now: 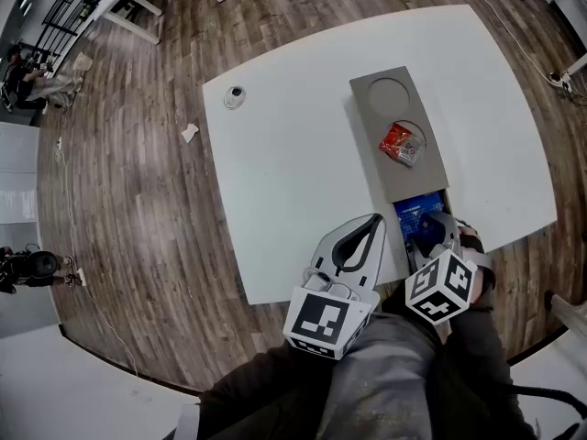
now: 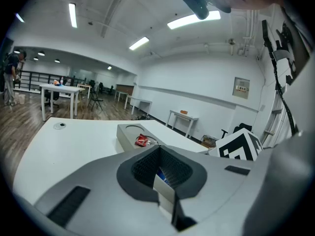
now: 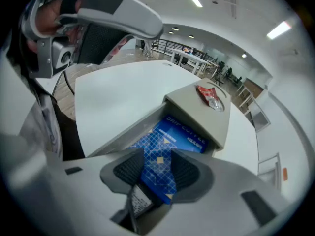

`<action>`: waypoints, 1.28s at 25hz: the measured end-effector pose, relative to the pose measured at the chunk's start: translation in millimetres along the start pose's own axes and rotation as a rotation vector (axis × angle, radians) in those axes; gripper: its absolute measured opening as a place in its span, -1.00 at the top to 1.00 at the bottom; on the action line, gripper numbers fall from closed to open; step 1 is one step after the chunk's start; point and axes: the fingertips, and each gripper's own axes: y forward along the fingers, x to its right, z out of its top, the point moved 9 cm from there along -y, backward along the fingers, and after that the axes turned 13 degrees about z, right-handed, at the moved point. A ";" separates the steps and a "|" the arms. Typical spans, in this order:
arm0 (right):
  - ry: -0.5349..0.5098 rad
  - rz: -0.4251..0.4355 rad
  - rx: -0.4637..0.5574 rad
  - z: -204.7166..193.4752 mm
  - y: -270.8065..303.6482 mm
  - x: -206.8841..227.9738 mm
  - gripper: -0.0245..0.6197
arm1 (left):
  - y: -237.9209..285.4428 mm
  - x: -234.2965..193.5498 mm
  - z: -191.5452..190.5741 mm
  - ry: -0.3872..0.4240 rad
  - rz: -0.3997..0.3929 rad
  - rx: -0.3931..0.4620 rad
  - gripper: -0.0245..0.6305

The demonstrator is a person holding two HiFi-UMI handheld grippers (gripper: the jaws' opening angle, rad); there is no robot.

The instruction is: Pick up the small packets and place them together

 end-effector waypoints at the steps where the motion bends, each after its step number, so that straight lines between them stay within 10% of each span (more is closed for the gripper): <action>1: -0.022 -0.012 -0.013 0.0 0.1 0.0 0.43 | 1.2 0.0 -0.1 -0.003 -0.003 -0.002 0.92; 5: -0.077 -0.072 -0.044 -0.2 -0.7 1.7 0.89 | 2.6 0.9 0.7 -0.002 -0.008 -0.001 0.92; 15: -0.036 -0.072 0.109 -7.7 -18.3 0.7 0.91 | -3.9 7.7 1.0 -0.004 0.005 0.019 0.92; 23: -0.179 0.081 0.065 -10.7 -12.2 -24.1 0.18 | -9.2 19.1 -1.7 -0.014 -0.005 0.025 0.92; 32: -0.237 0.113 -0.020 -1.0 1.0 -16.8 0.23 | -5.4 3.4 -0.2 -0.024 0.024 0.021 0.92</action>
